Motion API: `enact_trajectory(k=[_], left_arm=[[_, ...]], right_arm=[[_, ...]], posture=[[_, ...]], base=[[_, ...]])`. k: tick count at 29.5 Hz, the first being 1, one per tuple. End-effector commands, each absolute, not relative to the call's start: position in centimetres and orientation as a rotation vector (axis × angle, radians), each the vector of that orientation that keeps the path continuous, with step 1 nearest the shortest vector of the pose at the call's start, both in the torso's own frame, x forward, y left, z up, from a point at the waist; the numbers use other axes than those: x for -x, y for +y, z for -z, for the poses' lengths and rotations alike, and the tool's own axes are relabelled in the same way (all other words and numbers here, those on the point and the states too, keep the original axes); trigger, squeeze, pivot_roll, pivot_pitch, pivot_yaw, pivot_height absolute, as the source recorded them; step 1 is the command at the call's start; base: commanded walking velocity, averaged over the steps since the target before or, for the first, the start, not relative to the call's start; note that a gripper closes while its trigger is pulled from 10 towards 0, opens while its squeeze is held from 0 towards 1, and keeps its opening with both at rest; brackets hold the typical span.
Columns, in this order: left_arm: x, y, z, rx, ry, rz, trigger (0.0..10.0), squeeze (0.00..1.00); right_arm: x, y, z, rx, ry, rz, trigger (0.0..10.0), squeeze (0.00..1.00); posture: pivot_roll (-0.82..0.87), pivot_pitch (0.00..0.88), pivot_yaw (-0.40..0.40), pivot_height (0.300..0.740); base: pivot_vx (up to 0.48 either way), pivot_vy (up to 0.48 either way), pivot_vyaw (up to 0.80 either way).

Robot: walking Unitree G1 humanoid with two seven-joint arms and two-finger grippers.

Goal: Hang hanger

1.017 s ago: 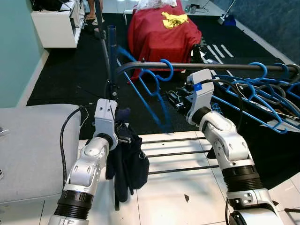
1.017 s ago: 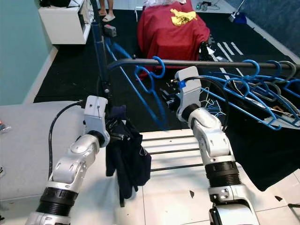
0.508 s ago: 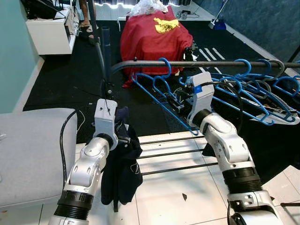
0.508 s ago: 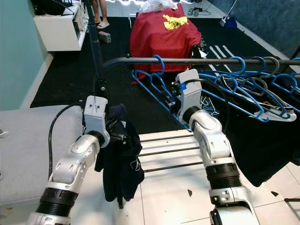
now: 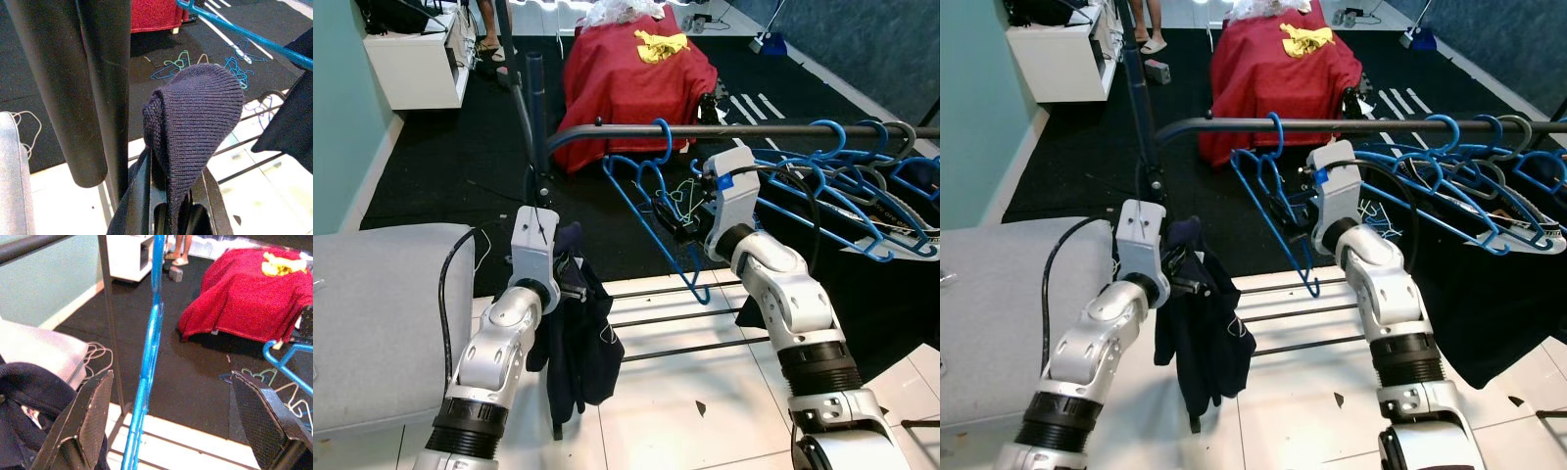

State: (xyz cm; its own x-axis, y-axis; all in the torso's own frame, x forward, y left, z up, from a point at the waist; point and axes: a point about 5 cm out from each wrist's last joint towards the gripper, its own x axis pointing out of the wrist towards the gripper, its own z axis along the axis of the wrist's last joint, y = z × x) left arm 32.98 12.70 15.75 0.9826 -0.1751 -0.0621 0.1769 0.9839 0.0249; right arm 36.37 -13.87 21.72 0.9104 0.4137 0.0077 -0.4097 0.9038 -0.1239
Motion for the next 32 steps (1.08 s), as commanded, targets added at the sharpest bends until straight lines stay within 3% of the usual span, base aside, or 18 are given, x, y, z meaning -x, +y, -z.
enact_trajectory(k=[1,11,12,13,14,16,17,19,20,32], left_arm=[[-33.0,12.8,-16.4,-0.046,0.035,0.18,10.0,0.0],[-33.0,12.9,-16.4,-0.044,0.034,0.181,10.0,0.0],[-33.0,12.9,-16.4,-0.044,0.033,0.181,10.0,0.0],[-33.0,12.9,-16.4,-0.044,0.033,0.181,10.0,0.0],[-33.0,12.9,-16.4,-0.043,0.033,0.18,10.0,0.0],[-33.0,12.9,-16.4,-0.043,0.033,0.18,10.0,0.0],[-33.0,12.9,-16.4,-0.043,0.034,0.181,10.0,0.0],[-33.0,12.9,-16.4,-0.043,0.034,0.181,10.0,0.0],[-33.0,12.9,-16.4,-0.042,0.034,0.182,10.0,0.0],[-32.9,12.9,-16.4,-0.044,0.036,0.193,10.0,0.0]], right_arm=[[-36.7,-13.8,-21.6,0.125,-0.025,-0.441,10.0,0.0],[-37.8,-12.7,-22.0,0.142,-0.016,-0.496,10.0,0.0],[-37.9,-12.7,-22.0,0.142,-0.017,-0.497,9.1,0.0],[-37.9,-12.7,-22.0,0.142,-0.017,-0.497,9.1,0.0],[-38.0,-12.7,-22.1,0.143,-0.02,-0.496,7.1,0.0],[-38.0,-12.7,-22.2,0.143,-0.022,-0.497,7.1,0.0],[-38.1,-12.8,-22.2,0.144,-0.025,-0.498,2.5,0.0],[-38.1,-12.8,-22.2,0.144,-0.025,-0.498,2.5,0.0],[-38.1,-12.8,-22.3,0.145,-0.028,-0.5,0.0,0.0],[-38.5,-13.1,-22.3,0.148,-0.034,-0.507,0.0,0.0]], posture=[[-0.05,0.13,-0.034,0.74],[-0.05,0.131,-0.038,0.74],[-0.05,0.131,-0.039,0.74],[-0.05,0.131,-0.039,0.74],[-0.05,0.13,-0.039,0.74],[-0.05,0.13,-0.039,0.74],[-0.05,0.132,-0.039,0.74],[-0.05,0.132,-0.039,0.74],[-0.05,0.131,-0.04,0.74],[-0.05,0.13,-0.037,0.74]], base=[[0.0,0.0,0.0],[0.0,0.0,0.0],[0.0,0.0,0.0],[0.0,0.0,0.0],[0.0,0.0,0.0],[0.0,0.0,0.0],[0.0,0.0,0.0],[0.0,0.0,0.0],[0.0,0.0,0.0],[0.0,0.0,0.0]])
